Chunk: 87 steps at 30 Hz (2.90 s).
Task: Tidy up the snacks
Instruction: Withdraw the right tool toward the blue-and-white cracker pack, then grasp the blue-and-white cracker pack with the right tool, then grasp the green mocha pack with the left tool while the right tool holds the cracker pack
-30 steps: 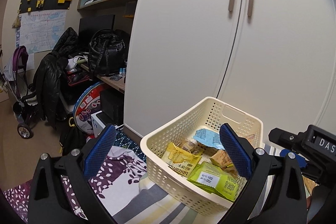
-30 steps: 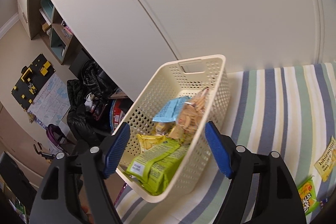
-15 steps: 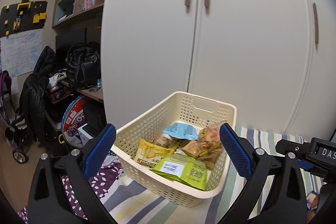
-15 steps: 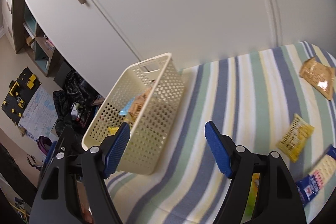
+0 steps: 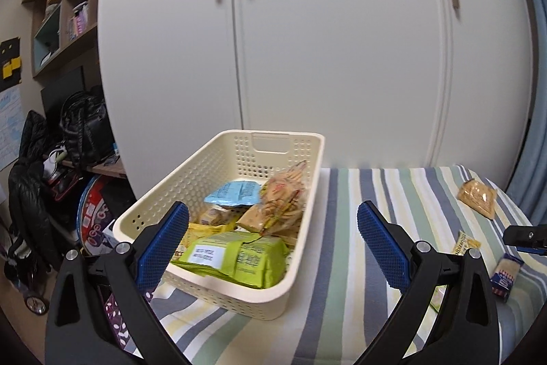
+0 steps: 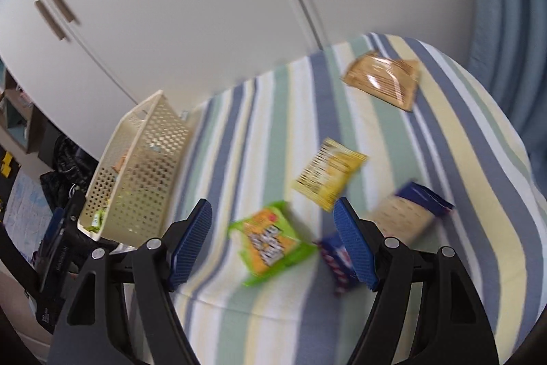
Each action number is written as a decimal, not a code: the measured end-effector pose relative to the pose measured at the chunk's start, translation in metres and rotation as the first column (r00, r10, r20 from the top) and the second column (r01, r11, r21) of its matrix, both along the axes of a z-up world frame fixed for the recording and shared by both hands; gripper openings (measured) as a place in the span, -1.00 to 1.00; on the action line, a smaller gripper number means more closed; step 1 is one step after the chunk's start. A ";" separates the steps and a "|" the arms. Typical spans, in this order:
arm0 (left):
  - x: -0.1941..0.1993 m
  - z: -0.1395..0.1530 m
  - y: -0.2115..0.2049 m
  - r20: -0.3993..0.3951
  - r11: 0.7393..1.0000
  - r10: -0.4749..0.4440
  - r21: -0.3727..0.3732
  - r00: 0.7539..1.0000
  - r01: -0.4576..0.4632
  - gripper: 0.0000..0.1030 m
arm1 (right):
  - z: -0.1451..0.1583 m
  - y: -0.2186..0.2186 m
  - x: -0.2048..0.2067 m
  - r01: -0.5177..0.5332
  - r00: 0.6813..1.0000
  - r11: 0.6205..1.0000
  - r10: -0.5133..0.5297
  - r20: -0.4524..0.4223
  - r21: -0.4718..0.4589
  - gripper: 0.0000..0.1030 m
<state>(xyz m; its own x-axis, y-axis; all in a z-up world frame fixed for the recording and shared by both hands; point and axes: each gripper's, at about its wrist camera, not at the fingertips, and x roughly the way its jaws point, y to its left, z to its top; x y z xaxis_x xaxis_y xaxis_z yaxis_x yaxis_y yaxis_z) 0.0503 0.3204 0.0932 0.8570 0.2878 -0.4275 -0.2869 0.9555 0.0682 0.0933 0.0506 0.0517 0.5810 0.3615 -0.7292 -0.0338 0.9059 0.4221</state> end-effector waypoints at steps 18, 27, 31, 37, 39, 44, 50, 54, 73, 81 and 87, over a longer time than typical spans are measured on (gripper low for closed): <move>0.012 -0.015 -0.014 -0.086 0.996 -0.089 -0.025 0.992 0.088 0.95 | -0.041 -0.029 0.002 0.020 0.980 1.000 -0.023 -0.198 -0.017 0.56; 0.013 -0.015 -0.015 -0.094 0.995 -0.099 -0.021 0.991 0.097 0.95 | -0.064 -0.020 0.037 0.040 0.973 0.998 -0.049 -0.225 -0.045 0.56; 0.014 -0.017 -0.018 -0.104 0.994 -0.106 -0.009 0.989 0.106 0.95 | -0.068 -0.024 0.057 0.047 0.973 0.998 -0.057 -0.225 -0.050 0.56; 0.016 -0.020 -0.021 -0.123 0.990 -0.140 -0.042 0.982 0.136 0.95 | -0.071 -0.034 0.073 0.053 0.970 0.990 -0.081 -0.228 -0.128 0.52; 0.016 -0.022 -0.023 -0.131 0.988 -0.149 -0.048 0.980 0.144 0.95 | -0.074 -0.035 0.073 0.039 0.969 0.988 -0.073 -0.236 -0.148 0.39; 0.018 -0.027 -0.031 -0.144 0.987 -0.162 -0.028 0.976 0.159 0.95 | -0.076 -0.028 0.071 -0.006 0.974 0.985 -0.034 -0.226 -0.175 0.38; 0.020 -0.029 -0.033 -0.158 0.982 -0.189 -0.044 0.969 0.184 0.95 | -0.075 0.005 0.080 -0.122 0.970 0.939 0.044 -0.238 -0.322 0.36; 0.020 -0.030 -0.024 -0.157 0.977 -0.199 -0.106 0.967 0.183 0.95 | -0.072 0.015 0.079 -0.156 0.972 0.905 0.069 -0.227 -0.397 0.22; 0.026 -0.023 -0.084 -0.243 0.897 -0.437 -0.049 0.866 0.439 0.95 | -0.074 -0.033 0.067 -0.088 0.981 0.940 0.024 -0.193 -0.328 -0.02; 0.051 -0.063 -0.139 -0.447 0.754 -0.628 -0.149 0.637 0.639 0.95 | -0.072 -0.047 0.063 -0.060 0.984 0.969 0.016 -0.180 -0.238 -0.02; 0.070 -0.088 -0.147 -0.554 0.732 -0.637 -0.214 0.537 0.647 0.94 | -0.074 -0.052 0.063 -0.059 0.984 0.979 0.025 -0.176 -0.194 0.08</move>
<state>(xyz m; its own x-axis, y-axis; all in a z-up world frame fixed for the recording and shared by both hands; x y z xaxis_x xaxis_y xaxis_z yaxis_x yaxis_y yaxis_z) 0.1208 0.1730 0.0053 0.4146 -0.2312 -0.8802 0.5015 0.8651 0.0089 0.1562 -0.0017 -0.0221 0.4280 0.2219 -0.8761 -0.0163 0.9711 0.2380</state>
